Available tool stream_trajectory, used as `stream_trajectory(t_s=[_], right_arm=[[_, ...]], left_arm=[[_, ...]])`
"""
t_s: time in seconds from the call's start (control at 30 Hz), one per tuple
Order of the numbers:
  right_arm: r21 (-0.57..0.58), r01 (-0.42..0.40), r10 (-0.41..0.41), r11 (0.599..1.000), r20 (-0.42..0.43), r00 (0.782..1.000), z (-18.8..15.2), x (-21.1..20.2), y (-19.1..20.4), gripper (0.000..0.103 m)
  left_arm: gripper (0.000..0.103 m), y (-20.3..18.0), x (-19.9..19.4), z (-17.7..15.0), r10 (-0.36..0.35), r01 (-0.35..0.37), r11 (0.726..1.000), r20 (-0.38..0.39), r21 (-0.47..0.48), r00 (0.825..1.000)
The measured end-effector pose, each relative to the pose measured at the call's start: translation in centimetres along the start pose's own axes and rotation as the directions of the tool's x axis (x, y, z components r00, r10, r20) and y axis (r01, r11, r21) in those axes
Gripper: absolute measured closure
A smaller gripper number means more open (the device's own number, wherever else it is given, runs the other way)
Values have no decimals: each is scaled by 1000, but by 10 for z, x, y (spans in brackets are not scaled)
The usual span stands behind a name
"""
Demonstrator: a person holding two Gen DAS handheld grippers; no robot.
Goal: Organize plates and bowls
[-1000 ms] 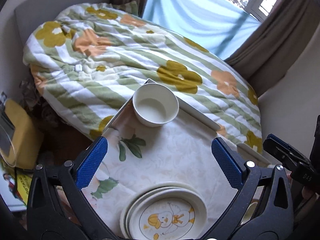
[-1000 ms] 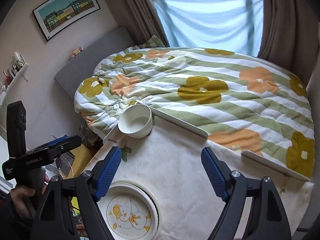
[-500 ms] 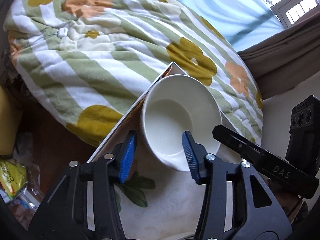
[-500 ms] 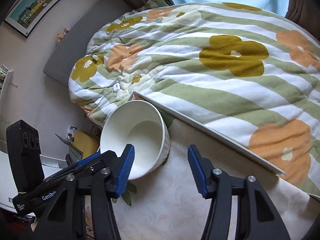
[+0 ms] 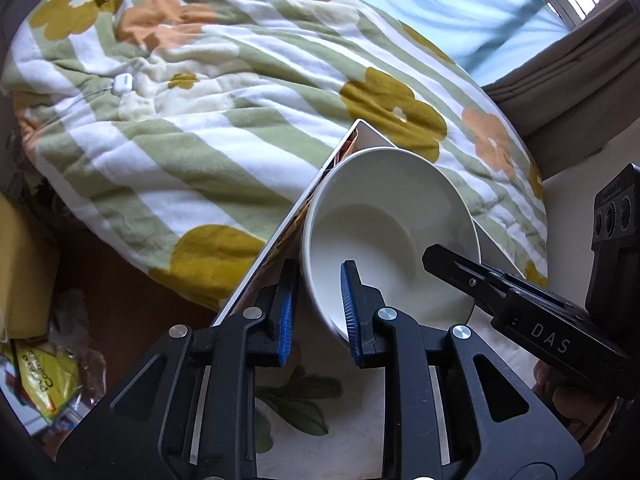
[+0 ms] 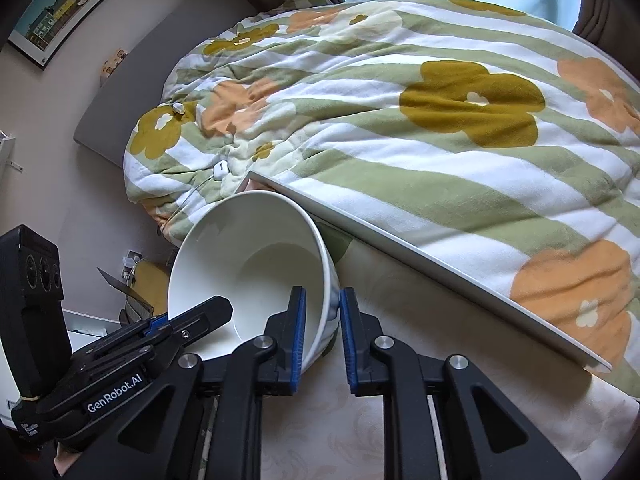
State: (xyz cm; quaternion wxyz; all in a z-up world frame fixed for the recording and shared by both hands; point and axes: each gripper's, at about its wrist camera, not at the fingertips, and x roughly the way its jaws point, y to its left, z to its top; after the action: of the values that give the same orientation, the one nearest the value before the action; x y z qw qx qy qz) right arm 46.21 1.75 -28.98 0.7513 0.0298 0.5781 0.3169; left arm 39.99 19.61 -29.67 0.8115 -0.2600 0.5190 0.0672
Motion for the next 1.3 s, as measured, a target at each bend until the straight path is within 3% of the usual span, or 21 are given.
stream_trajectory(t_s=[0.3,0.57,0.93,1.3], right_arm=[[14,-10,9,1000,60,998,-16,-31,1,87],[46,1,-8,999,153,988,-60,-115,1,87],[153,56,-96,987,269,958,-172,-250,-39,87],[271,142,-220,952,283,934,-277,-323,-88,87]], left_arm=[[84,-24,-34,-12,2,-5,997,42,77,999],[84,-84,-97,-47,-35,17,984,101,177,994],[84,-204,-161,-157,-136,92,931,100,353,986],[84,-287,-169,-278,-204,188,872,-13,451,979]])
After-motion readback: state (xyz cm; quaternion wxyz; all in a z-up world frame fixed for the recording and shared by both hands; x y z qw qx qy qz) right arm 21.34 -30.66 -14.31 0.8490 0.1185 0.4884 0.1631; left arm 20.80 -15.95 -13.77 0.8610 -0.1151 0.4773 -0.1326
